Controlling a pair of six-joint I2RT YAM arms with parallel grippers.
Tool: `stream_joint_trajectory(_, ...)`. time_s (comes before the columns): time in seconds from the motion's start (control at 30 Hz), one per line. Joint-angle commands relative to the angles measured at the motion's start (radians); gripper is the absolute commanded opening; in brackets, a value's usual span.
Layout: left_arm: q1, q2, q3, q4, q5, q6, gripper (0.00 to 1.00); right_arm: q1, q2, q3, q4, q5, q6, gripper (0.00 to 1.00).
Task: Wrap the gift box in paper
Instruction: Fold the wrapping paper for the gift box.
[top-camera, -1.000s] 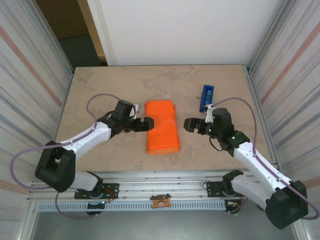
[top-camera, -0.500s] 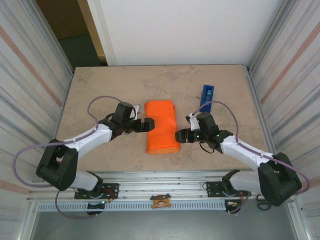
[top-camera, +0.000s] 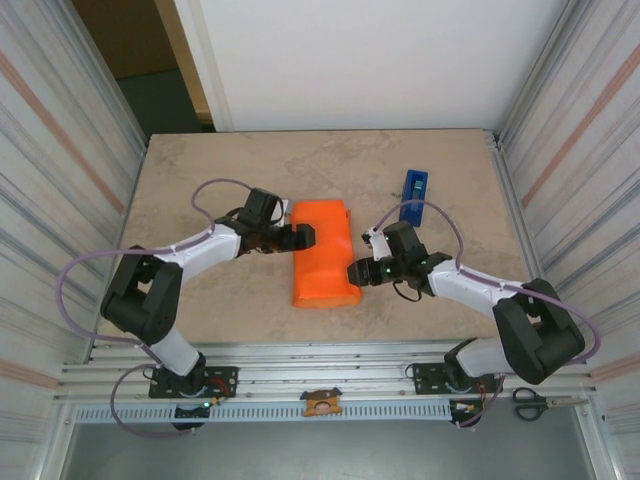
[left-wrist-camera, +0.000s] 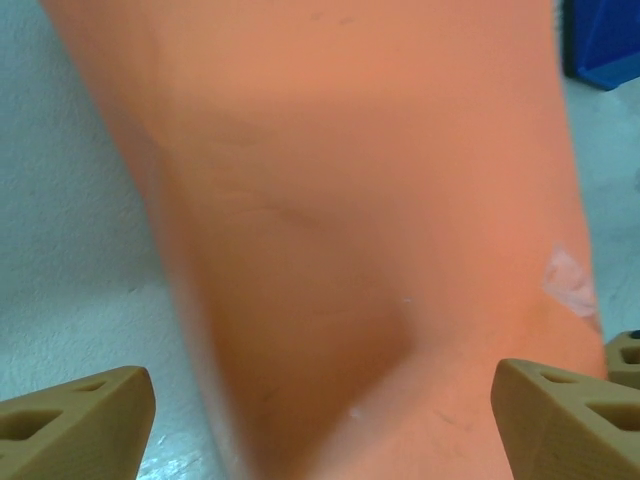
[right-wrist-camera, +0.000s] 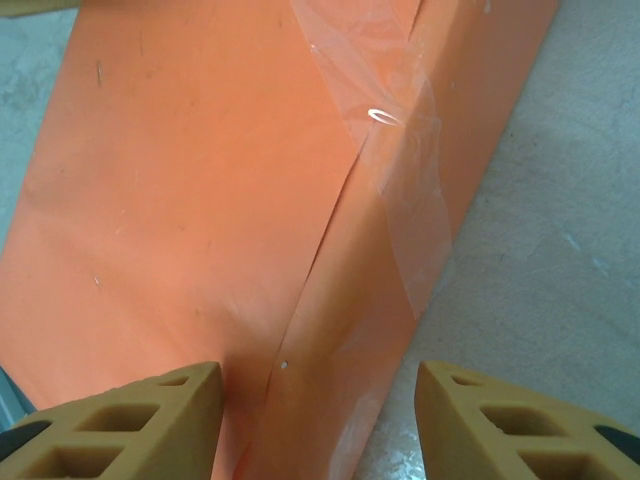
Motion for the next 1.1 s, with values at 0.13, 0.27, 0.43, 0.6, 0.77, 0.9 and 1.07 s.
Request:
stream_joint_trajectory(0.13, 0.006, 0.048, 0.017, -0.039, 0.038, 0.025, 0.81, 0.014, 0.048, 0.028, -0.002, 0.026, -0.020, 0.45)
stream_joint_trajectory(0.27, 0.006, 0.065, 0.014, -0.039, 0.044, 0.029, 0.79, 0.025, 0.054, 0.032, 0.003, 0.059, -0.015, 0.44)
stream_joint_trajectory(0.43, 0.006, 0.071, 0.007, -0.036, 0.049, 0.030, 0.76, 0.046, 0.062, 0.041, 0.001, 0.126, -0.006, 0.44)
stream_joint_trajectory(0.6, 0.006, 0.068, 0.001, -0.035, 0.053, 0.030, 0.75, 0.063, 0.067, 0.042, 0.005, 0.203, 0.017, 0.42)
stream_joint_trajectory(0.77, 0.006, 0.065, 0.001, -0.033, 0.055, 0.030, 0.74, 0.097, 0.082, 0.045, 0.004, 0.266, 0.026, 0.40)
stream_joint_trajectory(0.9, 0.006, 0.063, 0.001, -0.035, 0.058, 0.032, 0.74, 0.108, 0.094, 0.035, 0.021, 0.301, 0.057, 0.35)
stream_joint_trajectory(1.07, 0.006, 0.058, 0.000, -0.035, 0.060, 0.032, 0.74, 0.137, 0.115, 0.038, 0.027, 0.348, 0.111, 0.29)
